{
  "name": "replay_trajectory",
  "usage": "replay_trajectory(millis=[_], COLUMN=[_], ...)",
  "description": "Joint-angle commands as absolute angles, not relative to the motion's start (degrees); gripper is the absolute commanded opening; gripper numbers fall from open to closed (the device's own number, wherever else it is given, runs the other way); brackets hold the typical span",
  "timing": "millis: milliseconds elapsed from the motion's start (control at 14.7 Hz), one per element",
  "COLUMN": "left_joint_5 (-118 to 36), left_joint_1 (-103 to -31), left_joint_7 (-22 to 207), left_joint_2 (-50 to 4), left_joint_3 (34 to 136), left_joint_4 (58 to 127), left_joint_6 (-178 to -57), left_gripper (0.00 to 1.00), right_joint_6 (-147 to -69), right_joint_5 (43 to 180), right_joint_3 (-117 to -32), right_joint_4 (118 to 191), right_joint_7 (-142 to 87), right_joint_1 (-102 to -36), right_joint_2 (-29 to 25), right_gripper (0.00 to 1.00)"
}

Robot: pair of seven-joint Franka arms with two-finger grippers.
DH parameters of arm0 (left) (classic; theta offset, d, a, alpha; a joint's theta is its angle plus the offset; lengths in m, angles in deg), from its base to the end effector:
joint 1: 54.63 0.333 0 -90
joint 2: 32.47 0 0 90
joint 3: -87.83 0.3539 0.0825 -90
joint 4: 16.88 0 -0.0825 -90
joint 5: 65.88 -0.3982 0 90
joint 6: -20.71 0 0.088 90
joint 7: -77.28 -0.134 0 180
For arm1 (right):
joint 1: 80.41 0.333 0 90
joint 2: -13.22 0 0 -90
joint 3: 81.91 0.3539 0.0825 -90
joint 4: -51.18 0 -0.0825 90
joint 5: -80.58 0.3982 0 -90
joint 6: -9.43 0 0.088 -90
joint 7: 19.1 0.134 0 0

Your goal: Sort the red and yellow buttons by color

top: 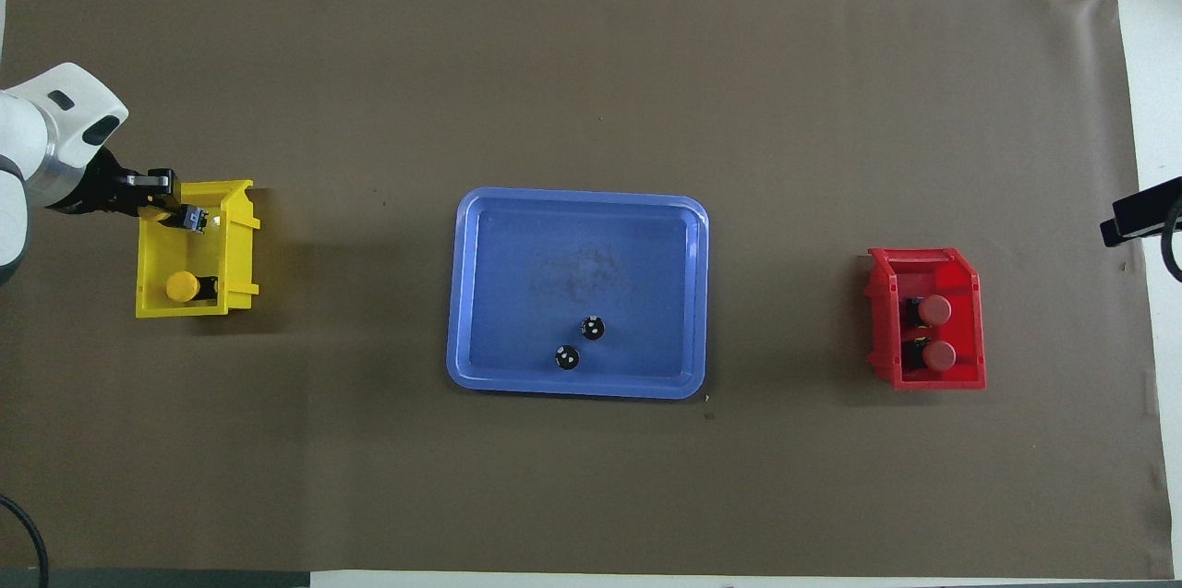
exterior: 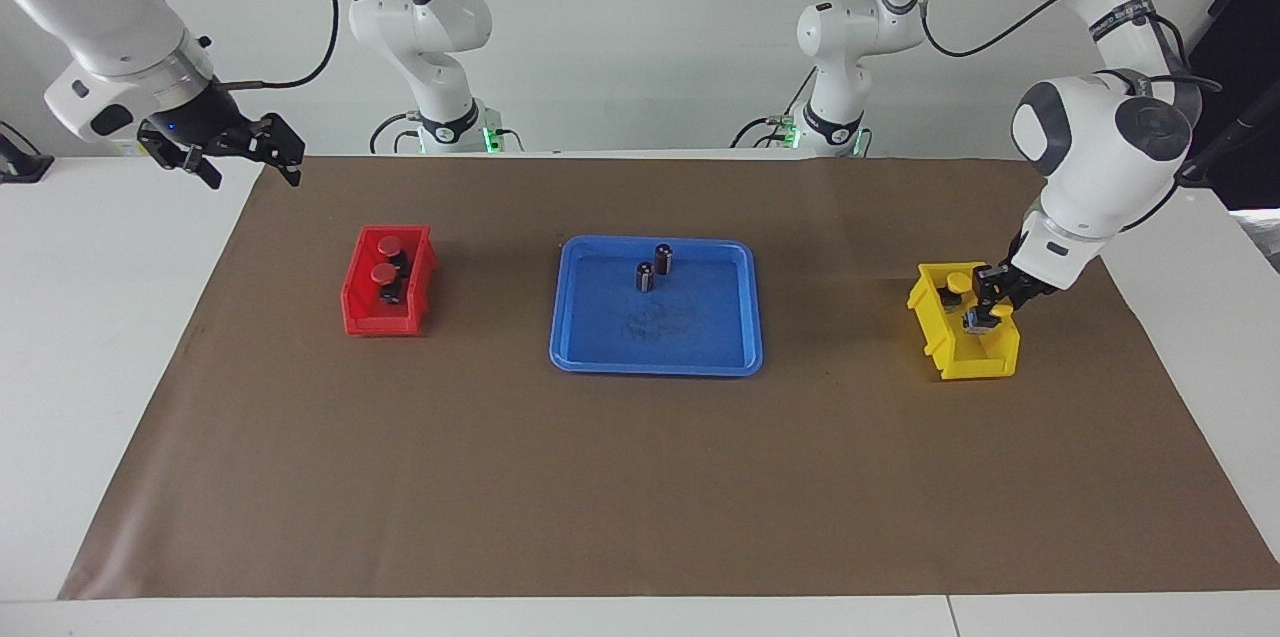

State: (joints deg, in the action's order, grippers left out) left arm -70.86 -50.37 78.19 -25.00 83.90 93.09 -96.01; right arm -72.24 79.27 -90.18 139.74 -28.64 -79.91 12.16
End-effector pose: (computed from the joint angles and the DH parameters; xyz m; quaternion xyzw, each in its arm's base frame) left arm 0.6056 0.0116 0.4282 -0.9994 0.0087 0.0059 0.0343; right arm 0.5498 -0.0776 0.6257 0.9974 0.0145 -0.0703 0.0022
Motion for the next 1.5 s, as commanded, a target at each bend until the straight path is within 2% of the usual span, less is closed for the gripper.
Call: replay_trajectory(millis=[0, 205, 478, 546, 614, 683, 751, 819, 887, 956, 1092, 1297, 1433], left_joint_5=[-69.7, -69.7, -69.7, -69.7, -69.7, -69.7, -69.7, -69.7, -69.8, -69.8, -69.8, -69.7, -69.5], left_joint_1=[-50.6, -50.4, -50.2, -50.2, -50.2, -50.2, -50.3, -50.3, -50.4, -50.7, -51.3, -51.5, -52.9], left_joint_7=[78.0, 77.9, 77.3, 77.3, 77.4, 77.4, 77.4, 77.4, 77.3, 77.2, 76.6, 74.5, 73.5], left_joint_2=[-26.4, -26.2, -24.8, -24.7, -24.7, -24.7, -24.6, -24.2, -24.1, -24.1, -24.5, -23.6, -23.4], left_joint_3=[84.9, 85.2, 85.4, 85.5, 85.5, 85.5, 85.5, 85.6, 85.7, 86.3, 87.2, 87.3, 87.7], left_joint_4=[97.2, 100.8, 101.4, 101.4, 101.3, 100.9, 100.6, 100.4, 99.9, 99.7, 98.7, 89.5, 85.5], left_joint_6=[-100.3, -105.4, -107.4, -107.4, -107.2, -107.1, -107.0, -106.9, -106.5, -106.3, -104.5, -90.2, -85.8], left_gripper=[0.01, 0.01, 0.01, 0.05, 0.21, 0.46, 0.64, 0.77, 0.95, 1.0, 1.0, 1.0, 1.0], right_joint_6=[-71.6, -71.6, -71.6, -71.6, -71.6, -71.6, -71.6, -71.5, -71.6, -71.6, -71.6, -71.6, -71.6], right_joint_5=[79.2, 79.2, 79.2, 79.1, 79.2, 79.2, 79.2, 79.1, 79.2, 79.1, 79.1, 79.2, 79.2], right_joint_3=[-90.3, -90.3, -90.3, -90.3, -90.3, -90.3, -90.3, -90.3, -90.3, -90.3, -90.3, -90.3, -90.3], right_joint_4=[140.3, 140.3, 140.3, 140.3, 140.3, 140.3, 140.3, 140.3, 140.3, 140.3, 140.3, 140.3, 140.3], right_joint_7=[-27.9, -27.9, -27.9, -27.9, -27.9, -27.9, -27.9, -27.9, -27.9, -27.9, -27.9, -27.9, -27.9], right_joint_1=[-79.6, -79.6, -79.6, -79.6, -79.6, -79.6, -79.6, -79.6, -79.6, -79.6, -79.6, -79.6, -79.6], right_joint_2=[13.1, 13.1, 13.1, 13.1, 13.1, 13.1, 13.1, 13.1, 13.1, 13.1, 13.1, 13.1, 13.1], right_gripper=[1.0, 1.0, 1.0, 1.0, 1.0, 1.0, 1.0, 1.0, 1.0, 1.0, 1.0, 1.0, 1.0])
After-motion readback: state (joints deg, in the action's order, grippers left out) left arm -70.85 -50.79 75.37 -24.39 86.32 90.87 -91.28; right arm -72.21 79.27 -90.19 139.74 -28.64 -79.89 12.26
